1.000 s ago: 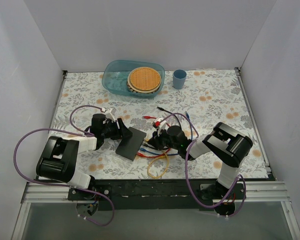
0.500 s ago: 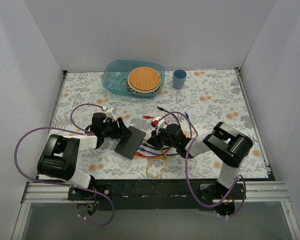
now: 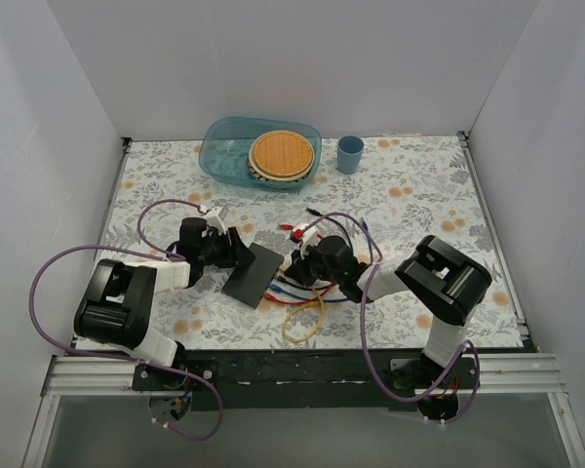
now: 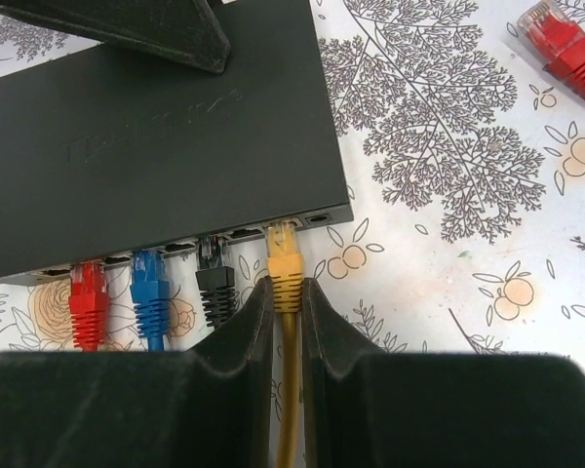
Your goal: Insert the plug into the switch port
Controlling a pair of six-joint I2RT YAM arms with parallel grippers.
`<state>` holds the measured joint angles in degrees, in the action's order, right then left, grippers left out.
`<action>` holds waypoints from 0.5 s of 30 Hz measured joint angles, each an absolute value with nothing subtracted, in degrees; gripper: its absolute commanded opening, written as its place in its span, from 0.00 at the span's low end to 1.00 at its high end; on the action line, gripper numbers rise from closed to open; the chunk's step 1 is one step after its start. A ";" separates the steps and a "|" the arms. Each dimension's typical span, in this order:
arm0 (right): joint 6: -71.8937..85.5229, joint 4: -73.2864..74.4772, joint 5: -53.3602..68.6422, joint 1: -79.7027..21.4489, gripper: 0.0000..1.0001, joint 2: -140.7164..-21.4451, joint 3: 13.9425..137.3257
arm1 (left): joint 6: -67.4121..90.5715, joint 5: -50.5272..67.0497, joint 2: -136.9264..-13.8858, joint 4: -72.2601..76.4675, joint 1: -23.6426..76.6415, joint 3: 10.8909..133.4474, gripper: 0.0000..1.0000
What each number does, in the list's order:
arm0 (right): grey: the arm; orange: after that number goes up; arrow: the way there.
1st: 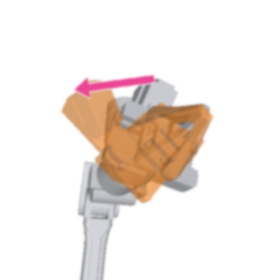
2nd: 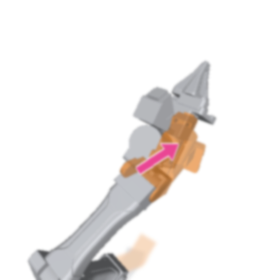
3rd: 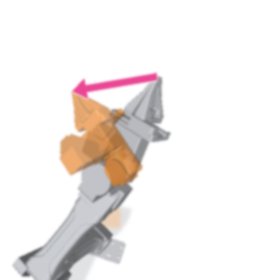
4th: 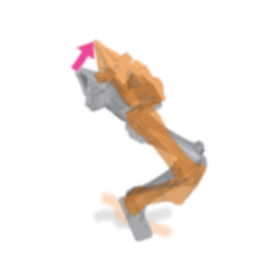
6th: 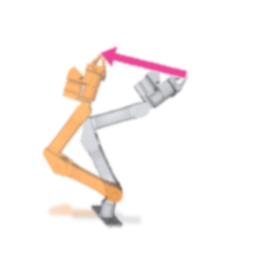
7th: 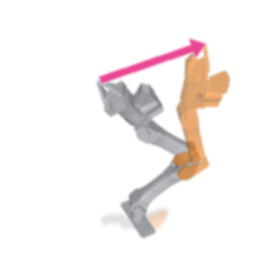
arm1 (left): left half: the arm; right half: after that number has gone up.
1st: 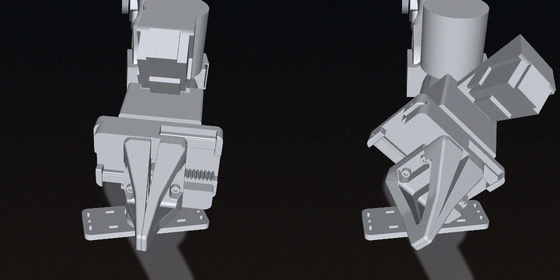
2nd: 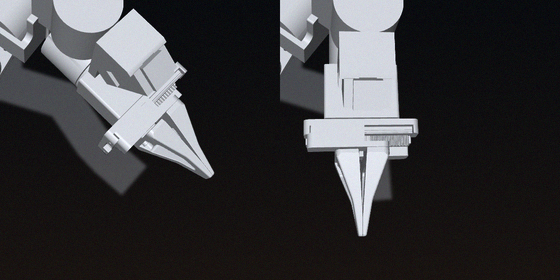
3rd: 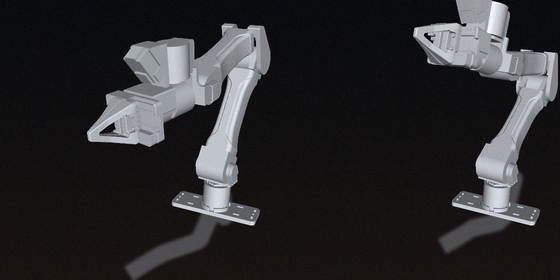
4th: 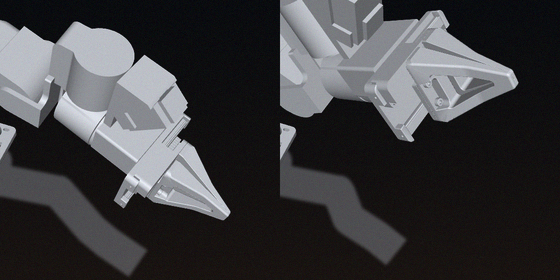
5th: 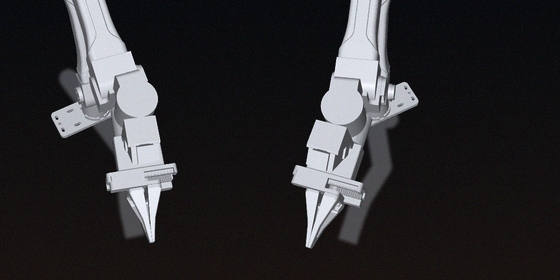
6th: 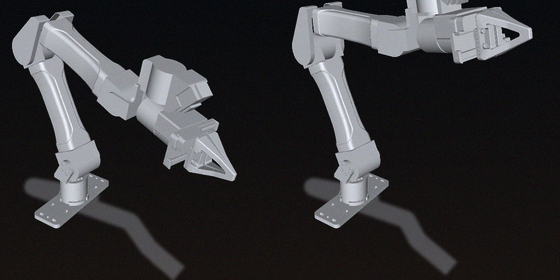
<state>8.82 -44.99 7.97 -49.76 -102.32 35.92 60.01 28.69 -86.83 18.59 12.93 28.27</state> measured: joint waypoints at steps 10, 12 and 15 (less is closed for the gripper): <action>8.88 -43.35 8.10 -49.32 0.01 -105.14 40.12 | 59.42 25.08 -86.91 18.85 13.02 29.02 0.31; 8.99 -43.31 8.14 -49.23 0.01 -105.54 40.64 | 59.37 24.60 -86.91 19.07 13.04 29.04 0.30; 9.06 -42.85 8.12 -49.12 0.01 -106.15 41.69 | 59.35 23.66 -86.91 19.22 13.08 29.17 0.29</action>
<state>9.06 -42.85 8.12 -49.12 -106.15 41.69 59.35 23.66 -86.91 19.22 13.08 29.17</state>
